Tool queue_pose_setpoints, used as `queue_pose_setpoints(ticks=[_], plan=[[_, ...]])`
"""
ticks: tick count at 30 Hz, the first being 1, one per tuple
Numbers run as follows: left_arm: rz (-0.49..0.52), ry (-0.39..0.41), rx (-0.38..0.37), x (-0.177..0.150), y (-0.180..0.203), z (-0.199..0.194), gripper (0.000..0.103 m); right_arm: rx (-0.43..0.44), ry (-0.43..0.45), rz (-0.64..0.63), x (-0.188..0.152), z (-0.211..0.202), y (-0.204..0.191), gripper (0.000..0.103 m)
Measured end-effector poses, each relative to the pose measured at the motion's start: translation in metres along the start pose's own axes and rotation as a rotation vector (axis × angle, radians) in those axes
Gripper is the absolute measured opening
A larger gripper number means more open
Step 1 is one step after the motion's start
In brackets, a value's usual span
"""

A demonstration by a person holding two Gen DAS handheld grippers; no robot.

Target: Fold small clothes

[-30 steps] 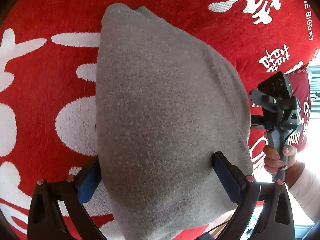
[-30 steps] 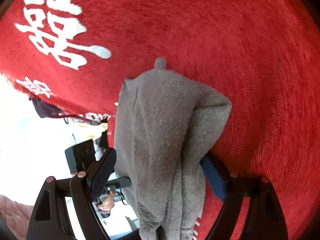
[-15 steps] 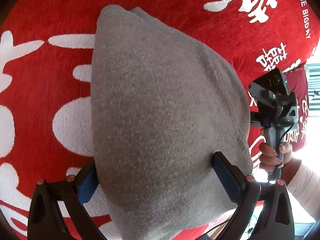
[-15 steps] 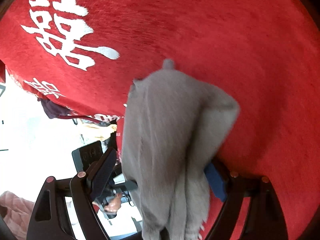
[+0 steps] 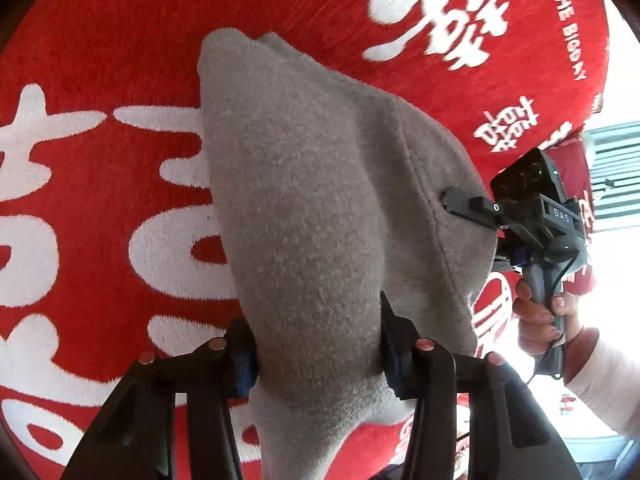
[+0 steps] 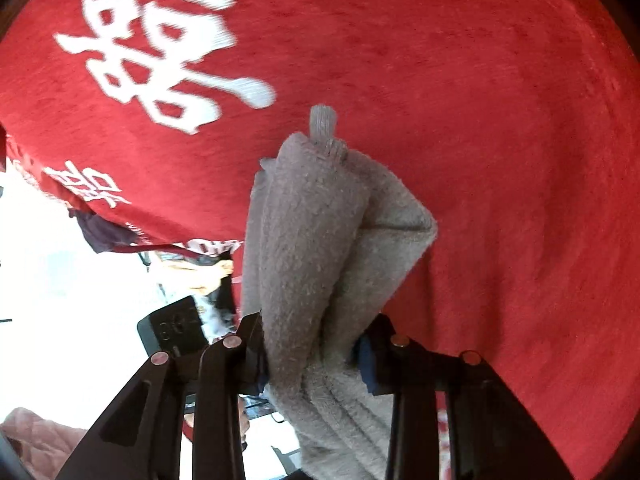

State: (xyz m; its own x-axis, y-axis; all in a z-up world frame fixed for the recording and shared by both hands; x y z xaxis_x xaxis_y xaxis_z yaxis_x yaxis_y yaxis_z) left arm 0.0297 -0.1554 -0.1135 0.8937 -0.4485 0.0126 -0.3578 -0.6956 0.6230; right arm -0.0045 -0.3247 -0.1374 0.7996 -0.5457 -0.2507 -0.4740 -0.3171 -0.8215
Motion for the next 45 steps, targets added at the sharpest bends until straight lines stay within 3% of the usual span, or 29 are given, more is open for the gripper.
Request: queue_pose_setpoints(ticks=[8, 13, 20, 23, 26, 27, 28, 29, 33, 36, 39, 41, 42, 43, 45], plan=[[-0.008, 0.042, -0.052, -0.021, -0.006, -0.048, 0.050, 0.024, -0.005, 0.011, -0.032, 0.002, -0.039, 0.037], [-0.004, 0.060, -0.021, -0.044, -0.024, -0.083, 0.050, 0.024, -0.033, -0.010, -0.059, 0.028, -0.064, 0.037], [-0.072, 0.073, 0.049, -0.089, -0.087, -0.120, 0.050, 0.014, -0.109, -0.009, -0.094, 0.095, -0.071, 0.037], [-0.102, 0.067, 0.094, -0.107, -0.120, -0.126, 0.050, -0.048, -0.149, -0.007, -0.101, 0.128, -0.064, 0.038], [-0.147, 0.054, 0.206, -0.121, -0.150, -0.125, 0.055, -0.231, -0.158, 0.006, -0.099, 0.144, -0.043, 0.042], [-0.168, 0.061, 0.228, -0.125, -0.159, -0.129, 0.062, -0.300, -0.143, 0.010, -0.095, 0.142, -0.037, 0.048], [-0.185, 0.078, 0.222, -0.127, -0.163, -0.135, 0.062, -0.334, -0.130, 0.016, -0.092, 0.138, -0.033, 0.057], [-0.199, 0.097, 0.214, -0.128, -0.166, -0.141, 0.062, -0.363, -0.107, 0.024, -0.089, 0.131, -0.031, 0.059], [-0.203, 0.137, 0.264, -0.135, -0.173, -0.162, 0.062, -0.420, -0.036, 0.000, -0.091, 0.099, -0.036, 0.059], [-0.174, 0.149, 0.307, -0.136, -0.167, -0.170, 0.062, -0.397, -0.024, -0.035, -0.104, 0.085, -0.050, 0.059], [-0.160, 0.150, 0.323, -0.132, -0.154, -0.166, 0.066, -0.341, -0.060, -0.073, -0.128, 0.095, -0.066, 0.057], [-0.152, 0.148, 0.335, -0.136, -0.150, -0.163, 0.066, -0.377, -0.085, -0.085, -0.136, 0.113, -0.065, 0.056], [-0.146, 0.139, 0.344, -0.139, -0.149, -0.162, 0.066, -0.400, -0.095, -0.085, -0.138, 0.122, -0.062, 0.043], [-0.142, 0.129, 0.351, -0.141, -0.148, -0.159, 0.066, -0.419, -0.100, -0.085, -0.140, 0.128, -0.059, 0.009], [-0.125, 0.115, 0.377, -0.147, -0.144, -0.152, 0.066, -0.513, -0.076, -0.134, -0.141, 0.131, -0.053, 0.008]])
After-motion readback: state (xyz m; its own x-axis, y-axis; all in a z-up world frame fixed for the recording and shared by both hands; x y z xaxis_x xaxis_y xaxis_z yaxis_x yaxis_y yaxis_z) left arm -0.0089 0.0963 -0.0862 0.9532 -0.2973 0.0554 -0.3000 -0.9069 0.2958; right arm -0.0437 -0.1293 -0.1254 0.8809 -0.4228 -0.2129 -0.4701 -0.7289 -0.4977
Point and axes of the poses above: each gripper's, at about its wrist camera, not at the fingertips, and z roughly the way its jaws point, y to its right, x to its top, the point moved 7 cm from there along z, roughly the way its jaws point, and after that the axes turned 4 degrees about -x, right-handed, at the moved point
